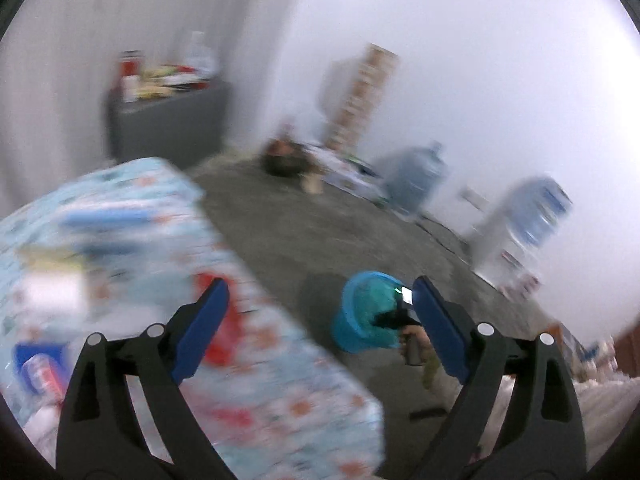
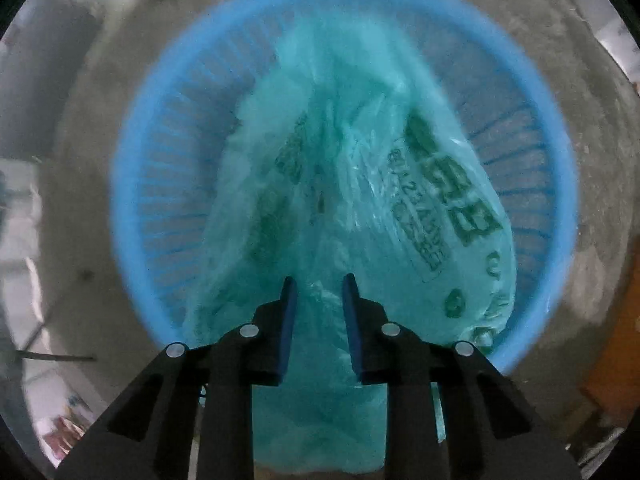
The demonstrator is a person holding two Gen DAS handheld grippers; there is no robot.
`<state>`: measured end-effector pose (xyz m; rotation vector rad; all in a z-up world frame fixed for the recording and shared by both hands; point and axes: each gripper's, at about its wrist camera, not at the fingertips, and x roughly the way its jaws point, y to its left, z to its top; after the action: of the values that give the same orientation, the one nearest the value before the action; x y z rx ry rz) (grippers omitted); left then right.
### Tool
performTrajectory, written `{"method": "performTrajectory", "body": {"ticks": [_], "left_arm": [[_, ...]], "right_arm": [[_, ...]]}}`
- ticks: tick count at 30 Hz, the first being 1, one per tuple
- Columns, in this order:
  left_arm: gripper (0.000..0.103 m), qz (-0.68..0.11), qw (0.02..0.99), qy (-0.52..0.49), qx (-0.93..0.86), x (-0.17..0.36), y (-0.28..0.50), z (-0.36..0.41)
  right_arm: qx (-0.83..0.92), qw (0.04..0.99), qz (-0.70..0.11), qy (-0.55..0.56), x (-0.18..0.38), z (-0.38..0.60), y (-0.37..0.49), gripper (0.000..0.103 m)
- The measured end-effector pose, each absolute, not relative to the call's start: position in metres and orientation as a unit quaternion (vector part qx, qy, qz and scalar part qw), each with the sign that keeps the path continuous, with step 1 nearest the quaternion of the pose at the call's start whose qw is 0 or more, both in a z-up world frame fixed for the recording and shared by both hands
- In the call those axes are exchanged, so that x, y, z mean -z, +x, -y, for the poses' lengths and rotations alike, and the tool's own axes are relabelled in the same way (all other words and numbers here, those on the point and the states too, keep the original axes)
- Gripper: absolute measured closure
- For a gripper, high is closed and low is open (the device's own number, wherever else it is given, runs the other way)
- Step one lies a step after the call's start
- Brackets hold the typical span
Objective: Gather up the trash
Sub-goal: 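Lower the green bag into the blue wastebasket and open the left tool, then move both tools back over the trash on the quilt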
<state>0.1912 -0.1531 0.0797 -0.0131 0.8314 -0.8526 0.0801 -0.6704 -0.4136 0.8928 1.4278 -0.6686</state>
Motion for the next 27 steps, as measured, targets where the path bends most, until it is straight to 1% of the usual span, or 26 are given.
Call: {"method": "performTrajectory", "body": {"ticks": [4, 8, 10, 11, 12, 14, 16, 17, 18, 20, 27], "left_arm": [[0.015, -0.393, 0.862, -0.046, 0.317, -0.078, 0.204, 0.09], [0.015, -0.386, 0.88, -0.068, 0.267, -0.079, 0.209, 0.054], [0.015, -0.383, 0.886, -0.068, 0.254, -0.08, 0.208, 0.044], [0.015, -0.384, 0.887, -0.066, 0.25, -0.08, 0.207, 0.043], [0.015, -0.384, 0.888, -0.065, 0.245, -0.081, 0.207, 0.041], [0.015, -0.383, 0.889, -0.064, 0.244, -0.079, 0.205, 0.037], [0.015, -0.38, 0.89, -0.057, 0.245, -0.078, 0.202, 0.037], [0.014, -0.377, 0.891, -0.055, 0.246, -0.078, 0.2, 0.037], [0.014, -0.373, 0.892, -0.053, 0.249, -0.078, 0.199, 0.036], [0.014, -0.367, 0.891, -0.056, 0.26, -0.079, 0.196, 0.035], [0.014, -0.341, 0.889, -0.087, 0.292, -0.084, 0.174, 0.022]], "right_arm": [[0.285, 0.556, -0.684, 0.377, 0.469, 0.685, 0.11, 0.079], [0.288, 0.503, -0.731, 0.36, 0.505, 0.694, 0.132, 0.078], [0.286, 0.482, -0.745, 0.363, 0.516, 0.696, 0.138, 0.07], [0.291, 0.47, -0.753, 0.357, 0.522, 0.697, 0.14, 0.064], [0.296, 0.468, -0.757, 0.347, 0.524, 0.698, 0.142, 0.055], [0.305, 0.465, -0.766, 0.324, 0.527, 0.698, 0.144, 0.045], [0.31, 0.473, -0.763, 0.312, 0.52, 0.698, 0.143, 0.041], [0.31, 0.482, -0.758, 0.311, 0.511, 0.697, 0.142, 0.037], [0.309, 0.494, -0.751, 0.311, 0.5, 0.694, 0.143, 0.03], [0.307, 0.523, -0.732, 0.309, 0.472, 0.692, 0.138, 0.025], [0.331, 0.609, -0.662, 0.286, 0.357, 0.668, 0.109, 0.024]]}}
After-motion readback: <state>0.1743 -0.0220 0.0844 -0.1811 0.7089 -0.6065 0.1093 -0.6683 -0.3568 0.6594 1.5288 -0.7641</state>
